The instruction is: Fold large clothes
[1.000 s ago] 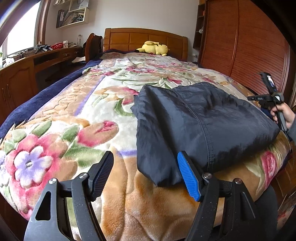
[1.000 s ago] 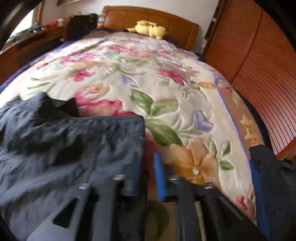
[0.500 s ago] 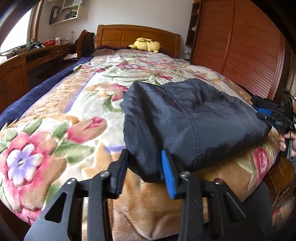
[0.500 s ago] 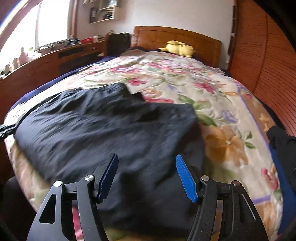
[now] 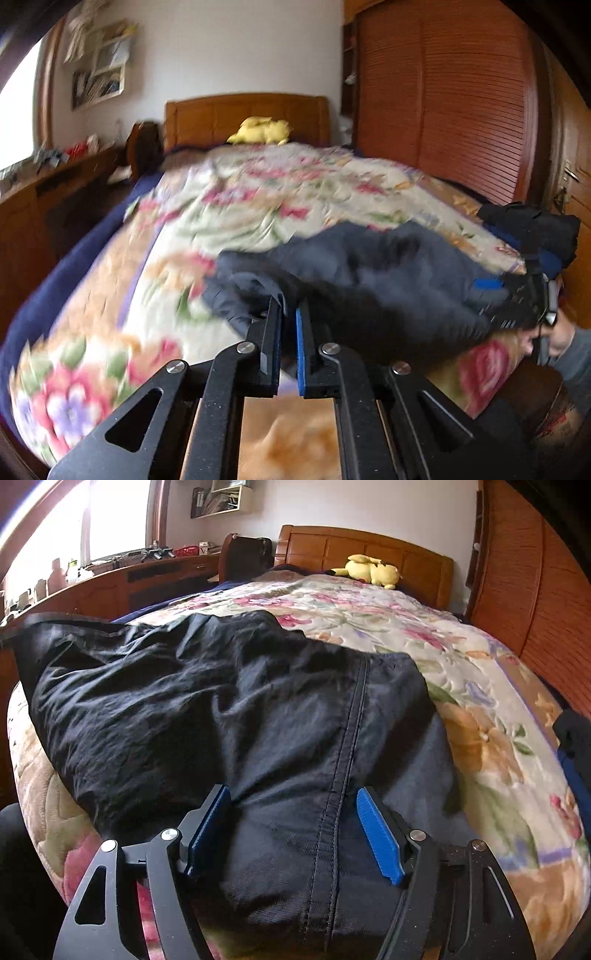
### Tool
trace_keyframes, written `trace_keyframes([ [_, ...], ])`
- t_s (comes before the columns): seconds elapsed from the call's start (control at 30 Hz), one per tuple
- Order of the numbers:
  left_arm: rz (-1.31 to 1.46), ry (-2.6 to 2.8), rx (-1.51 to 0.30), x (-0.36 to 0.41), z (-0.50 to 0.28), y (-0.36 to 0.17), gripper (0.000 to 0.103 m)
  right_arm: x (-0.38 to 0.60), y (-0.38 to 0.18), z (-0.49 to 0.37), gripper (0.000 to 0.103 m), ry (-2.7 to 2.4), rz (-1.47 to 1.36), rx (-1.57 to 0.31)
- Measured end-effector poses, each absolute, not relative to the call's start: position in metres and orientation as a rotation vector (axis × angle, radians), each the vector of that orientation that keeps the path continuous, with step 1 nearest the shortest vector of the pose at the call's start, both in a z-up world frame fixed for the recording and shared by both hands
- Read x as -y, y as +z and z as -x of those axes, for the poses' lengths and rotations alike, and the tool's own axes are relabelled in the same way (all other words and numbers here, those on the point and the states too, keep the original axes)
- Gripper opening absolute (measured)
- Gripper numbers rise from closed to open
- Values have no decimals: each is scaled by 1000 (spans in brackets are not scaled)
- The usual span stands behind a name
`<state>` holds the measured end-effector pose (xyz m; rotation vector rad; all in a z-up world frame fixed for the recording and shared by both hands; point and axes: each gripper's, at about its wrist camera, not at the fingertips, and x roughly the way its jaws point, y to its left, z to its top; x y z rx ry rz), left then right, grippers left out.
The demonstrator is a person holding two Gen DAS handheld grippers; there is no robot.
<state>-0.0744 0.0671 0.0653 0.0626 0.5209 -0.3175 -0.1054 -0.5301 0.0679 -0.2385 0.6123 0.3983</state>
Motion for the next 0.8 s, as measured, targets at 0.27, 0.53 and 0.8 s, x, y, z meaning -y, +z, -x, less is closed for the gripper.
trace_keyframes([
  [0.27,-128,-371,-476,-14,58,99,6,518,103,123,73,432,137,-544],
  [0.53,-146,-381,-443,1,64,111,6,457,73,120,73,549,234,-629],
  [0.8,-213,-446,-398,52,61,135,5,504,102,140,73,525,146,-564],
])
